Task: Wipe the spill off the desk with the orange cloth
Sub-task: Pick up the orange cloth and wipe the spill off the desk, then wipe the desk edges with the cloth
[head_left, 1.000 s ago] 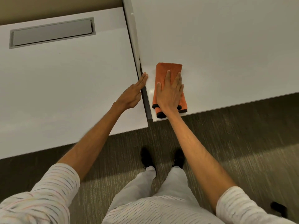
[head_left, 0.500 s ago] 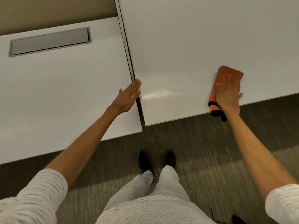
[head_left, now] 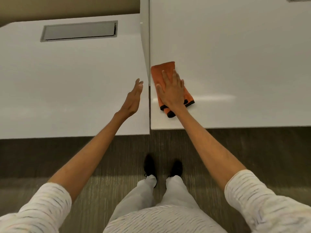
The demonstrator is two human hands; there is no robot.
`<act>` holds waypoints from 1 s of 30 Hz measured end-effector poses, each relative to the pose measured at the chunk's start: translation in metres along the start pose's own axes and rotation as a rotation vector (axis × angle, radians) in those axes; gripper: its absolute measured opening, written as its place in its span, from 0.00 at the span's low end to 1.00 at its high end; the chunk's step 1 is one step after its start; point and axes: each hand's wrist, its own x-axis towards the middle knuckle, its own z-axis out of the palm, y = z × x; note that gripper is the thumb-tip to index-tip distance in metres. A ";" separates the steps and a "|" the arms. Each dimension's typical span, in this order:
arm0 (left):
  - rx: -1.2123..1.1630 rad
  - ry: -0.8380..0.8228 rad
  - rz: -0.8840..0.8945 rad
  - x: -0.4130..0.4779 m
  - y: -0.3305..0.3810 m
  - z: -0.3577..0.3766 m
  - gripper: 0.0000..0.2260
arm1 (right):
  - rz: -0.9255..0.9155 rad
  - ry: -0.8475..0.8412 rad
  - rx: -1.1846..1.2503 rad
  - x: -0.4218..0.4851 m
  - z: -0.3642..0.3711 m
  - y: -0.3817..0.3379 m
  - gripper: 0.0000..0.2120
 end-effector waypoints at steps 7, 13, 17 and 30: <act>-0.071 0.272 -0.109 -0.009 -0.018 0.000 0.26 | -0.177 -0.102 0.080 -0.062 0.002 -0.008 0.27; -0.078 0.274 -0.126 -0.013 -0.023 0.004 0.26 | -0.315 -0.206 0.024 -0.088 -0.006 0.014 0.26; -0.021 0.283 -0.122 -0.019 -0.025 0.000 0.25 | -0.198 -0.156 0.016 -0.008 -0.017 0.027 0.28; 0.241 0.393 -0.057 -0.023 -0.029 0.008 0.22 | -0.264 -0.173 0.023 -0.073 -0.010 0.031 0.29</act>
